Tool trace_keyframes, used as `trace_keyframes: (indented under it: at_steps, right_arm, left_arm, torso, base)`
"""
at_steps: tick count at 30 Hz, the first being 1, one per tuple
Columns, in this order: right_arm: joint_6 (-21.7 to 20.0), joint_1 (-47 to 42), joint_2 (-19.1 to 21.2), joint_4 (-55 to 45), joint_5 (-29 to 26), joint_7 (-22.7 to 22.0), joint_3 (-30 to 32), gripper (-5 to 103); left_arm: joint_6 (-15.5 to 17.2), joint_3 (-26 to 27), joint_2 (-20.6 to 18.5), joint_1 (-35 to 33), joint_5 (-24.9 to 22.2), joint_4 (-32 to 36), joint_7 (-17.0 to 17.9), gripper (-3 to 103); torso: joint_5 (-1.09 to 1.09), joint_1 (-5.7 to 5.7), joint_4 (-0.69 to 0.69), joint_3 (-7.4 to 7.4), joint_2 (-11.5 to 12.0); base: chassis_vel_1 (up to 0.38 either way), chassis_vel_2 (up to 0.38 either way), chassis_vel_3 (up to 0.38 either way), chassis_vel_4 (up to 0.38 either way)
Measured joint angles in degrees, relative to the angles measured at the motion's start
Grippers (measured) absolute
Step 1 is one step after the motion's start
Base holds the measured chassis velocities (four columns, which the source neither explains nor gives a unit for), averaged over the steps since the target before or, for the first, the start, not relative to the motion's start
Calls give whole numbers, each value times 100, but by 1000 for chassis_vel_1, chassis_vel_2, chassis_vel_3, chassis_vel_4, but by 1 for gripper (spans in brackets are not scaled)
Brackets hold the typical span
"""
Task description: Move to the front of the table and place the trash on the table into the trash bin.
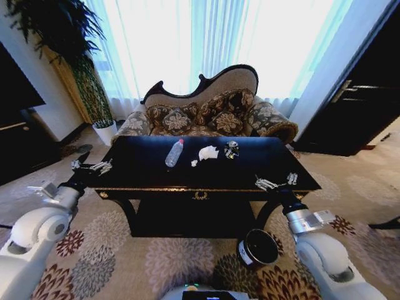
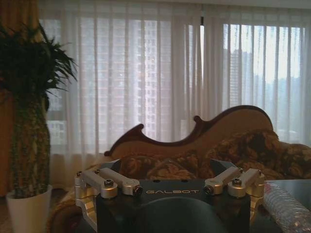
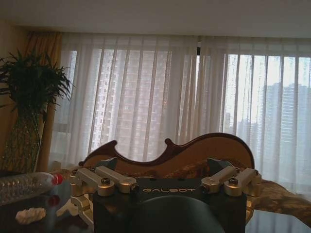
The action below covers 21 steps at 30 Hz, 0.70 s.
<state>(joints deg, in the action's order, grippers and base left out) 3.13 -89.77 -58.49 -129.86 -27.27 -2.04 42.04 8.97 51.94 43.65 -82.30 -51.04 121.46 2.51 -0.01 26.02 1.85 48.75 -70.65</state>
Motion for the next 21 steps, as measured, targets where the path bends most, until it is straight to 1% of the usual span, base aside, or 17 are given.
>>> trace_keyframes:
  at_steps: [3, 4, 5, 9, 10, 11, 15, 16, 19, 20, 21]
  right_arm:
    - [36, 4, -9, -9, 0, 0, -9, 100]
    - [41, -4, -17, -9, 2, 0, 0, 100]
    - [41, -4, -17, -9, 2, 0, 0, 100]
    - [63, -29, -34, 7, 7, 1, 38, 100]
    - [63, -29, -34, 7, 7, 1, 38, 100]
    - [63, -2, -30, 18, 8, 0, 20, 100]
    - [58, 128, 13, 94, 47, 0, -95, 100]
    - [58, 128, 13, 94, 47, 0, -95, 100]
    - [54, 172, 14, 143, 57, 0, -114, 100]
    - [54, 178, 14, 155, 57, 0, -114, 100]
    - [54, 178, 14, 155, 57, 0, -114, 100]
  left_arm:
    - [7, -276, -96, 183, 11, -39, -48, 100]
    - [37, -464, -125, 336, 28, -55, -47, 100]
    - [37, -464, -125, 336, 28, -55, -47, 100]
    - [155, -1262, -215, 978, 35, -126, 55, 100]
    - [155, -1262, -215, 978, 35, -126, 55, 100]
    - [176, -1415, -235, 1055, 35, -126, 77, 100]
    - [263, -1948, -301, 1214, 47, -57, 197, 100]
    - [263, -1948, -301, 1214, 47, -57, 197, 100]
    - [306, -2316, -311, 1358, 116, -116, 250, 100]
    - [308, -2431, -311, 1430, 154, -168, 254, 102]
    - [308, -2431, -311, 1430, 154, -168, 254, 102]
  torso:
    - [0, 4, -1, 1, 1]
    - [0, 5, 0, 2, 2]
    - [0, 5, 0, 2, 2]
    - [1, -6, 3, -2, -1]
    - [1, -6, 3, -2, -1]
    - [1, -7, 5, -3, -2]
    - [1, -6, -1, -2, -2]
    - [1, -6, -1, -2, -2]
    - [0, 1, 1, 0, 0]
    - [0, 1, 0, 1, 0]
    - [0, 1, 0, 1, 0]
  base:
    - [-105, 122, 113, -108]
    - [-62, 11, 20, -61]
    - [-62, 11, 20, -61]
    - [0, 0, 0, 0]
    - [0, 0, 0, 0]
    - [10, -54, -30, 26]
    - [4, -14, -8, 7]
    - [0, 0, 0, 0]
    - [0, 0, 0, 0]
    - [0, 0, 0, 0]
    - [0, 0, 0, 0]
